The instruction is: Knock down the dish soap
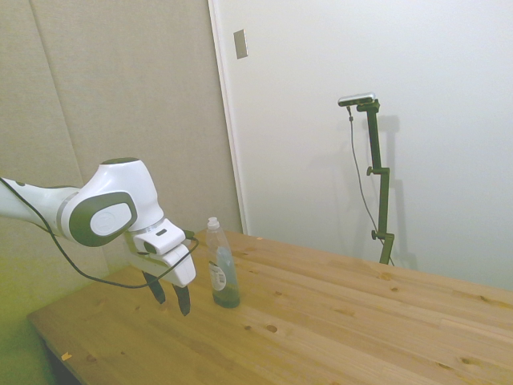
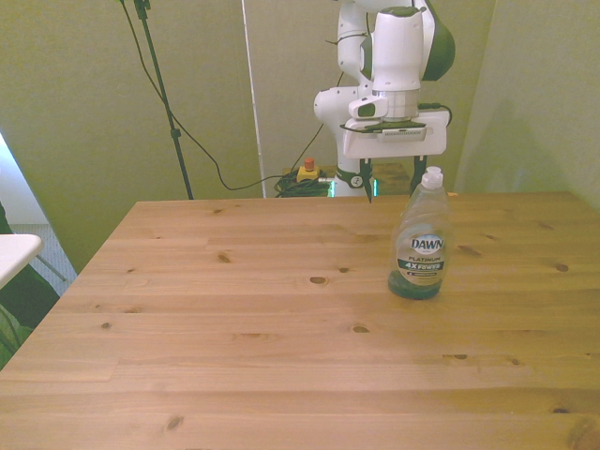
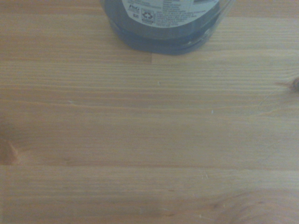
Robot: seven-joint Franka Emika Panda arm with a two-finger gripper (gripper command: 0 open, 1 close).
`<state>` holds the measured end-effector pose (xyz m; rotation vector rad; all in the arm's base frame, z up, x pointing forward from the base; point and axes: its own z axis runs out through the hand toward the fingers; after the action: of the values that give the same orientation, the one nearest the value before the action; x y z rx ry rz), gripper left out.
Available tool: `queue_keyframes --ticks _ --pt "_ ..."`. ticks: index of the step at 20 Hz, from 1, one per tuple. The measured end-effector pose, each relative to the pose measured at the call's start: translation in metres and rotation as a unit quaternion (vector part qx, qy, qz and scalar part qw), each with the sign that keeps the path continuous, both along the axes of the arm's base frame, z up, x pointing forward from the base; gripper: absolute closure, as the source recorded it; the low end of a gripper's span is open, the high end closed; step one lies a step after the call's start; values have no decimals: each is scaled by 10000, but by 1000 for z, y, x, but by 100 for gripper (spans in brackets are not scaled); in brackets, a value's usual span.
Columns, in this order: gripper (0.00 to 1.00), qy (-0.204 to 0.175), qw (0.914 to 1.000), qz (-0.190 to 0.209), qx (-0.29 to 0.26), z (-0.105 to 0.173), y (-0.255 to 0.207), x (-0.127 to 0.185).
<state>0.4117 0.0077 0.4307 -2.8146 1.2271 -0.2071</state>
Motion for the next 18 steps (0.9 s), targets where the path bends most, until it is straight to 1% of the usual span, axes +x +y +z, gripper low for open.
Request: queue_keyframes --ticks 1,2,5,9,14,18 --pt "0 -1 10000 0 0 0 0 0" --pt "100 3 10000 -4 1 0 0 0" --pt "100 -30 9996 -153 226 1 18 0" --pt "100 -242 9986 -390 269 8 42 -1" --pt "100 -455 9962 -673 328 21 45 3" --pt "100 -664 9943 -784 291 33 44 12"
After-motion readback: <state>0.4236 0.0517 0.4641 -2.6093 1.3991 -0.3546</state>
